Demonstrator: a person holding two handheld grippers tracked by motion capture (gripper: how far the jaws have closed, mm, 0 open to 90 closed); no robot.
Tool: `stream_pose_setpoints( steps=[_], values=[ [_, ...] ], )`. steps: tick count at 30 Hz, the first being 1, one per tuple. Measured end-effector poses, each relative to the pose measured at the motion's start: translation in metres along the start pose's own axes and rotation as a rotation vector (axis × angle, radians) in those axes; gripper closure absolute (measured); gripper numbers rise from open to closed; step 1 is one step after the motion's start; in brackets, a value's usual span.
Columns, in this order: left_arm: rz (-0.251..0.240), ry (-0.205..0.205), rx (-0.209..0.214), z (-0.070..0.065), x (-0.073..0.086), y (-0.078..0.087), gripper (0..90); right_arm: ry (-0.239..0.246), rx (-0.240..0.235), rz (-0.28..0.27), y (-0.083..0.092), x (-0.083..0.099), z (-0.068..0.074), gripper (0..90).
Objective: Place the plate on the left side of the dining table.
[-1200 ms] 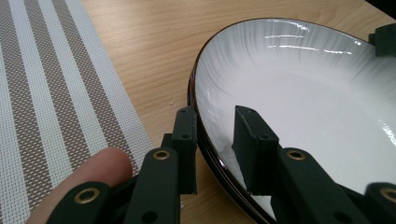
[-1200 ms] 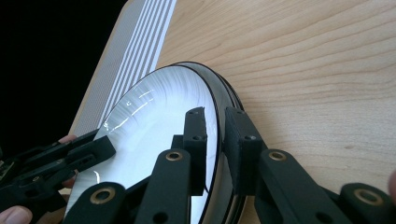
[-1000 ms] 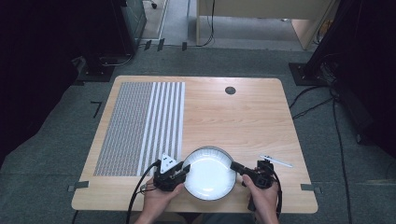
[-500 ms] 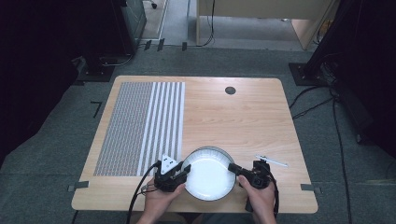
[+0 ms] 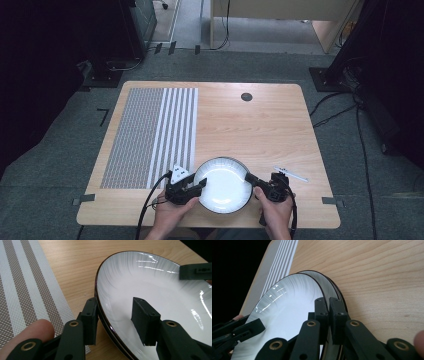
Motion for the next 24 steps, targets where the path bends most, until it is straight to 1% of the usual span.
stream_pose_setpoints(
  steps=[3,10,12,20,24],
  values=[
    [0.009,0.013,0.02,0.0013,-0.0016,0.0022,57.3,-0.028,-0.013,0.003,0.0005,0.0003,-0.0005,86.4],
    [0.026,0.027,0.036,0.0044,-0.0022,0.0046,61.7,-0.12,-0.061,0.013,0.0014,-0.0002,-0.004,85.3],
    [0.031,0.029,0.038,0.0052,-0.0022,0.0052,63.1,-0.125,-0.062,0.015,0.0017,-0.0001,-0.0039,85.3],
    [0.044,0.037,0.05,0.0059,-0.0041,0.0084,66.2,-0.177,-0.083,0.025,0.0028,0.0006,-0.0047,84.7],
    [0.035,0.041,0.05,0.005,-0.0055,0.0104,67.3,-0.198,-0.093,0.026,0.0036,0.0012,-0.0055,84.6]
  ],
)
Point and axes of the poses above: each handheld gripper's, and its own axes: y roughly backward along the jaws, x roughly out of its underside, z roughly to its left, the point moved 6 cm from there along -y, roughly forward along the jaws, and after that the axes turned 5 degrees about x, right-handed, at the moved point
